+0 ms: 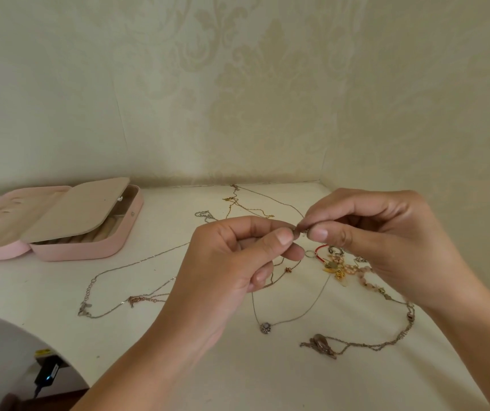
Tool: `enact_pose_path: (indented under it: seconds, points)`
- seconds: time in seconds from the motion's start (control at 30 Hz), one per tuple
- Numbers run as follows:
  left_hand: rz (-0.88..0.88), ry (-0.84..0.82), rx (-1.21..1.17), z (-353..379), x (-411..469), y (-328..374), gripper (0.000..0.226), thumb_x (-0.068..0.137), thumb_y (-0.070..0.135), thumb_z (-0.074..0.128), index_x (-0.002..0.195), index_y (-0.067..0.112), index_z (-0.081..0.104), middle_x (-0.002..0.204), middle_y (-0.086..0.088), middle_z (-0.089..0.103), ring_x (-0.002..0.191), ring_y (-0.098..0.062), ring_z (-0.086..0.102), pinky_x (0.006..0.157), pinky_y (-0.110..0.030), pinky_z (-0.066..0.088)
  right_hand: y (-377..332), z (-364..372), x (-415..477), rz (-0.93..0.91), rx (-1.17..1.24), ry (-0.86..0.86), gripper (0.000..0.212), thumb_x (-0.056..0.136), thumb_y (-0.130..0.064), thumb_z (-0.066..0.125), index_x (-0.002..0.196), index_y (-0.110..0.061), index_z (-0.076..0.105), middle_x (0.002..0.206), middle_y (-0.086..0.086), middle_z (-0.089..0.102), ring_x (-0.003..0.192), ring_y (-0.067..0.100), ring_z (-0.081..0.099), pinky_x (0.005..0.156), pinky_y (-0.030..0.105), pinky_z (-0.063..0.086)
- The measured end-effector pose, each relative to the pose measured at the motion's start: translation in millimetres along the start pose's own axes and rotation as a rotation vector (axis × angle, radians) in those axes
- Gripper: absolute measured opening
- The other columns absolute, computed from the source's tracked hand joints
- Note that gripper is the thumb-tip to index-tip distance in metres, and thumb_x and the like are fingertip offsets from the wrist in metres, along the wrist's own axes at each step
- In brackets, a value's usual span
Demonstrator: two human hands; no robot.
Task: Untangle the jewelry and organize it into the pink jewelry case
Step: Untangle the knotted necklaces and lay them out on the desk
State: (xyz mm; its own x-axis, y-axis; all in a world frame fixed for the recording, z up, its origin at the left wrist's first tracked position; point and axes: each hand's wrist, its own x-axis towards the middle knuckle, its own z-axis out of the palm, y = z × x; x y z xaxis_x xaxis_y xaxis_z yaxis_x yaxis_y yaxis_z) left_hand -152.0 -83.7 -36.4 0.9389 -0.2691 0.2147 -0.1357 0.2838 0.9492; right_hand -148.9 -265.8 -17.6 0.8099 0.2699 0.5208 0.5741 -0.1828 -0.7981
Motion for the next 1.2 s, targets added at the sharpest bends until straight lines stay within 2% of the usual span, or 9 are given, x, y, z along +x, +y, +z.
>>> enact_pose_path:
  seconds: [0.1,0.23,0.4,0.5,0.73,0.93,1.03,1.13,1.2]
  points:
    - [-0.002,-0.005,0.003,-1.7,-0.7,0.2,0.018,0.063,0.027,0.068,0.072,0.013,0.075,0.064,-0.005,0.068,0.038,-0.006,0.03,0.041,-0.014,0.029,1.0,0.8,0.8,0.011,0.008,0.011,0.011,0.07,-0.032,0.075,0.079,-0.026,0.078,0.077,0.028,0.063,0.068,0.059,0.047,0.055,0.061,0.043]
    - [-0.004,-0.052,0.032,-2.6,0.0,-0.2,0.006,0.07,0.021,0.078,0.073,0.016,0.076,0.064,-0.004,0.068,0.039,-0.006,0.031,0.043,-0.014,0.029,2.0,0.9,1.2,0.029,0.043,0.012,0.011,0.07,-0.033,0.076,0.079,-0.026,0.077,0.078,0.017,0.068,0.068,0.058,0.046,0.055,0.061,0.043]
    - [-0.033,-0.074,-0.013,-4.0,0.9,-1.7,0.009,0.072,0.021,0.067,0.069,0.016,0.075,0.063,-0.003,0.067,0.039,-0.006,0.031,0.041,-0.013,0.029,4.1,2.1,1.8,0.023,0.065,0.006,0.014,0.071,-0.036,0.076,0.08,-0.025,0.077,0.077,0.013,0.069,0.066,0.057,0.045,0.054,0.059,0.042]
    - [-0.037,-0.079,-0.022,-4.2,0.8,-1.4,0.009,0.071,0.02,0.067,0.067,0.017,0.075,0.063,-0.003,0.067,0.038,-0.005,0.032,0.041,-0.013,0.029,5.8,1.7,1.7,0.013,0.056,0.007,0.014,0.072,-0.035,0.077,0.08,-0.024,0.077,0.075,0.015,0.067,0.064,0.053,0.043,0.05,0.054,0.039]
    - [-0.038,-0.083,-0.021,-4.5,0.9,-1.5,0.009,0.071,0.02,0.067,0.065,0.017,0.074,0.062,-0.002,0.066,0.038,-0.006,0.032,0.041,-0.013,0.029,6.9,3.7,0.3,-0.066,-0.017,0.012,0.014,0.074,-0.038,0.075,0.079,-0.025,0.075,0.075,0.003,0.067,0.054,0.041,0.037,0.042,0.043,0.03]
    - [-0.042,-0.076,-0.024,-5.6,0.8,-1.4,0.009,0.071,0.02,0.067,0.068,0.015,0.075,0.062,-0.002,0.066,0.039,-0.006,0.031,0.041,-0.013,0.029,5.9,4.4,-0.6,-0.087,0.006,0.039,0.01,0.072,-0.035,0.077,0.077,-0.026,0.075,0.071,0.023,0.058,0.055,0.045,0.038,0.044,0.045,0.033]
    - [-0.046,-0.07,-0.023,-5.4,1.1,-1.7,0.01,0.07,0.02,0.067,0.07,0.013,0.075,0.062,-0.002,0.066,0.039,-0.006,0.031,0.041,-0.013,0.03,6.0,3.5,-0.5,-0.078,0.031,0.056,0.018,0.069,-0.04,0.079,0.076,-0.025,0.076,0.07,0.029,0.054,0.054,0.044,0.034,0.046,0.038,0.029]
    - [-0.044,-0.082,-0.022,-4.8,0.9,-1.4,0.01,0.07,0.02,0.067,0.07,0.015,0.075,0.062,-0.002,0.066,0.039,-0.006,0.031,0.041,-0.013,0.029,4.9,3.9,-0.9,-0.089,0.018,0.049,0.016,0.068,-0.036,0.079,0.076,-0.022,0.076,0.063,0.012,0.057,0.053,0.037,0.037,0.047,0.034,0.031]
    - [-0.038,-0.086,-0.019,-4.8,0.8,-1.1,0.009,0.071,0.02,0.067,0.069,0.016,0.075,0.062,-0.001,0.066,0.039,-0.006,0.031,0.042,-0.013,0.029,3.5,5.6,-0.7,-0.095,0.003,0.059,0.013,0.068,-0.03,0.077,0.076,-0.02,0.076,0.056,0.003,0.044,0.053,0.027,0.036,0.05,0.03,0.035]
